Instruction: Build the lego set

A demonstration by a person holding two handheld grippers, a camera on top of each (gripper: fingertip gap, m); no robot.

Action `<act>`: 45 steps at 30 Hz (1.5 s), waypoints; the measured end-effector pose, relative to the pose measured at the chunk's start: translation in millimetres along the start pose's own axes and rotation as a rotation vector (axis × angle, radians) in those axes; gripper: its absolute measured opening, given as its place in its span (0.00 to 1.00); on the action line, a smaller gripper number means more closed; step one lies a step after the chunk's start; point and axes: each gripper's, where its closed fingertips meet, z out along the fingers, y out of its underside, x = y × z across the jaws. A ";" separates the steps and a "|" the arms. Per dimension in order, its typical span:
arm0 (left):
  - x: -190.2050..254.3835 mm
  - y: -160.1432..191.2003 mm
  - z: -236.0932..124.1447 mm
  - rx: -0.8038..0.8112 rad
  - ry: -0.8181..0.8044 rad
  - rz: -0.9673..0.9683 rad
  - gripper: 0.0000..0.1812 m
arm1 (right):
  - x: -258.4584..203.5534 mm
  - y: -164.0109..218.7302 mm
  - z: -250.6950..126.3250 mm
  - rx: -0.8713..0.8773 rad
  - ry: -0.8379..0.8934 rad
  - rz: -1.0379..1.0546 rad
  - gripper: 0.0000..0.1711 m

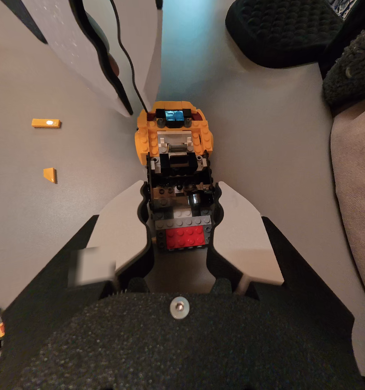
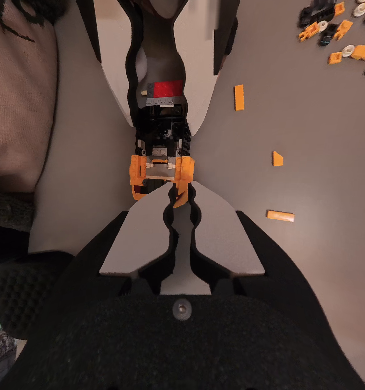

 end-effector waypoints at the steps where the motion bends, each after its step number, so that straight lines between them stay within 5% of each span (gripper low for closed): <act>1: 0.0 0.2 0.0 0.000 0.000 0.000 0.32 | 1.3 -1.2 -3.2 0.013 0.002 0.008 0.06; 27: 0.4 0.3 0.3 0.001 0.005 -0.001 0.32 | 1.3 9.0 11.9 -0.076 -0.071 0.048 0.02; 45: 1.8 0.5 -0.9 0.019 0.041 0.020 0.32 | -1.9 9.7 13.6 -0.385 -0.117 -0.194 0.02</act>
